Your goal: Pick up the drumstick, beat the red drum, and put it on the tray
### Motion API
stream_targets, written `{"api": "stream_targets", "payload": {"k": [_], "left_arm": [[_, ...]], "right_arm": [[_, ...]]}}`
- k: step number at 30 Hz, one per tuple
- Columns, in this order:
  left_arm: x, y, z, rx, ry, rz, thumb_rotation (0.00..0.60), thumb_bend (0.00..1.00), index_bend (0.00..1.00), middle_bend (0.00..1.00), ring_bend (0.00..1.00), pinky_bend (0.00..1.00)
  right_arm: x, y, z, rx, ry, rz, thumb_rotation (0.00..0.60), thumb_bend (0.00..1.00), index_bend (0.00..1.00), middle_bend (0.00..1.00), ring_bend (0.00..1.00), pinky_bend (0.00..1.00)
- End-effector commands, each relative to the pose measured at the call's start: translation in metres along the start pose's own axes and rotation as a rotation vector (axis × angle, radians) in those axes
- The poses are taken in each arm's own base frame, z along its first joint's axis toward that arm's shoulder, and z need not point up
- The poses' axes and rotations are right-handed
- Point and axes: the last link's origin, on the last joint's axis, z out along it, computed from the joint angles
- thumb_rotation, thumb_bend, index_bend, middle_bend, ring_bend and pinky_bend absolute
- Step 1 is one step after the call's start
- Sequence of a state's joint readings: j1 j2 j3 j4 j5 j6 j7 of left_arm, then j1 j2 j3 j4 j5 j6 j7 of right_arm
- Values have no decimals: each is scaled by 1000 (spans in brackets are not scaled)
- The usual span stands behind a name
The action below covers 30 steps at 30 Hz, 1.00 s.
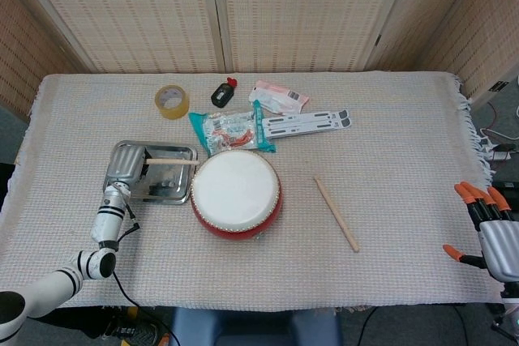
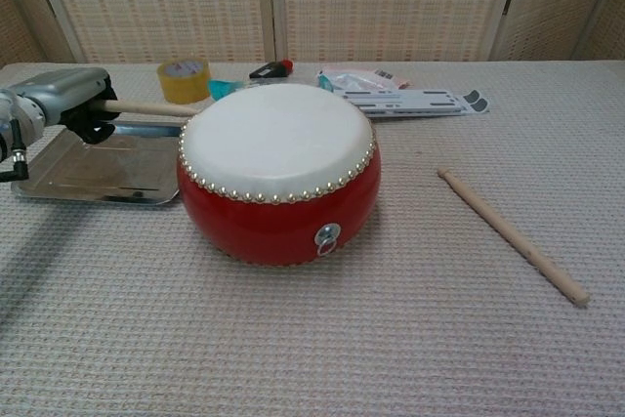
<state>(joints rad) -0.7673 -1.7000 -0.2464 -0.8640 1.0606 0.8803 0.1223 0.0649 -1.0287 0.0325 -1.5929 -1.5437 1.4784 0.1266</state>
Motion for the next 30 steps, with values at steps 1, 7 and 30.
{"api": "stream_targets", "payload": {"k": [1,7,30], "left_arm": [[-3,2,1,-6,-8,21,600,764,998,1000,970,1000],[-2,4,-2,-15,-9,55,600,659,849,869,756,864],[4,6,-8,-4,-85,149,600,496,45,54,7,100]], "right_arm": [[-1,0,1,-1,-3,1,600,0,67,48,0,0],[-2,-1,2,2,-5,2,600,0,67,48,0,0],[-3,-1,4,2,-9,2,600,0,67,48,0,0]]}}
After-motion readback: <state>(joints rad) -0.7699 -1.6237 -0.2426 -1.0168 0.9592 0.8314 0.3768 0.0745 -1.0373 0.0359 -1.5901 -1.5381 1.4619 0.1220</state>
